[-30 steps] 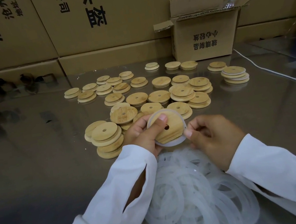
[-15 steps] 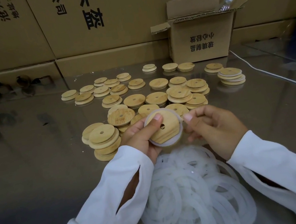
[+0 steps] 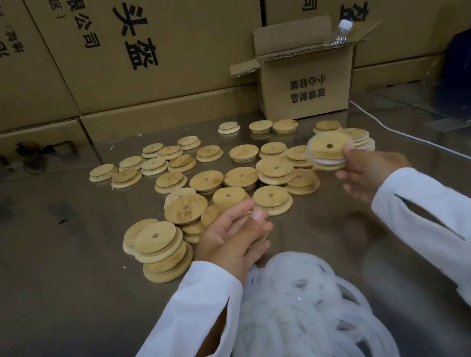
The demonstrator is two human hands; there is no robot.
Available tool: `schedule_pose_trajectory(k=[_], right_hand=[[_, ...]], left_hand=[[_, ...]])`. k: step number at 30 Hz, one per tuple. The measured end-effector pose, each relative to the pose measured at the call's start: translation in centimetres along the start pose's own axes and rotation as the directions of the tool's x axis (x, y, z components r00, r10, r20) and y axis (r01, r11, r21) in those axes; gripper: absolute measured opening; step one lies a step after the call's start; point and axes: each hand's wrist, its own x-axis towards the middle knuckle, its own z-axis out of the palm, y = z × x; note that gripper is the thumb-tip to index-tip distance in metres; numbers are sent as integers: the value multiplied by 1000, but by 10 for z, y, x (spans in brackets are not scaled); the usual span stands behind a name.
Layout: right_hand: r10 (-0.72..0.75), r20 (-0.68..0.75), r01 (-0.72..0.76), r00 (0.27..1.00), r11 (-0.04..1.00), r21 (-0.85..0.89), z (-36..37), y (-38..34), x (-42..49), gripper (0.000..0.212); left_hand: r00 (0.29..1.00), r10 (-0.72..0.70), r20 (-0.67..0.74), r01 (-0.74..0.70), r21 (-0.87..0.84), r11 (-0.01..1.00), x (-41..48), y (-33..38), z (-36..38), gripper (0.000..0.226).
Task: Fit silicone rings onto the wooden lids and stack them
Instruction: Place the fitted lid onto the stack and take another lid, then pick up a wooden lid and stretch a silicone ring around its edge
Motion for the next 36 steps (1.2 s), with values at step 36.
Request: schedule_pose_trajectory(k=[36], right_hand=[[-302,535,548,789,-45,-835,73,11,48,69]], left_hand=[[999,47,-3,-47,43,998,2,-2,2,13]])
